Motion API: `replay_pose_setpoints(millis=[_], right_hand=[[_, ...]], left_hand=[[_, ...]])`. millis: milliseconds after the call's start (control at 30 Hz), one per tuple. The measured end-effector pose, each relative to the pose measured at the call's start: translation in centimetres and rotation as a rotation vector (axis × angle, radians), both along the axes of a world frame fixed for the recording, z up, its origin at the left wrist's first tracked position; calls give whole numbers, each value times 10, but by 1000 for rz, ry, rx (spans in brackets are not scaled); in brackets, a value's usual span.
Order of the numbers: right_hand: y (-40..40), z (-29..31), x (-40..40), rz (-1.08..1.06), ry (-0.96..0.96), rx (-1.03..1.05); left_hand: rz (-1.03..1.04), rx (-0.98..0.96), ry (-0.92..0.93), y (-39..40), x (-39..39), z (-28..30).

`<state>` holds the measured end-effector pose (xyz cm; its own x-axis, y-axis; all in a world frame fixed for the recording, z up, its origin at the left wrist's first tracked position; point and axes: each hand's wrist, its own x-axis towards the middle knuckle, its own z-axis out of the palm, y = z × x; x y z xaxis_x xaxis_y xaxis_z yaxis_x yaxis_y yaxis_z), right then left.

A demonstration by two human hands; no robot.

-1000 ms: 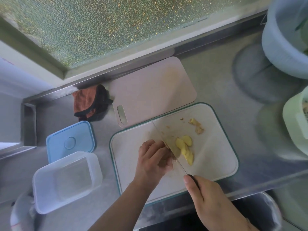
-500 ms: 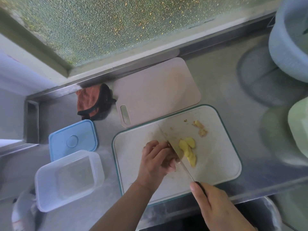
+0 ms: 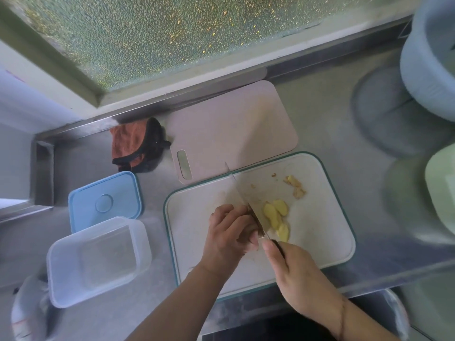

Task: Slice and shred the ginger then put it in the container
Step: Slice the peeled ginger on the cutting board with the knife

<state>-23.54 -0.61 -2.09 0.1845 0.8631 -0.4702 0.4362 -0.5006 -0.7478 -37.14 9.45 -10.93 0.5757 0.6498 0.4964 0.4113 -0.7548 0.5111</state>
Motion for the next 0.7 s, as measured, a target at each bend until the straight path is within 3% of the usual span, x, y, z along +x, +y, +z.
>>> replay_pose_setpoints(millis=[200,367,467,633,700], right_hand=[[-34,7,-6,-140,-95,-23],[2,-6,-2,-11,-4,-61],[10,-11,-4,-41,-8,-33],[-17,-3,17,-187,191,-152],[-11,2,28,-285,371,-265]], left_hand=[[-18,-26,-10,-1,-1,-3],[-13,-35,-23,-1,-1,-1],[-3,-41,-41,-1,-1,4],[1,-65,-4,-5,-8,1],[28,-78,11,-9,-9,-1]])
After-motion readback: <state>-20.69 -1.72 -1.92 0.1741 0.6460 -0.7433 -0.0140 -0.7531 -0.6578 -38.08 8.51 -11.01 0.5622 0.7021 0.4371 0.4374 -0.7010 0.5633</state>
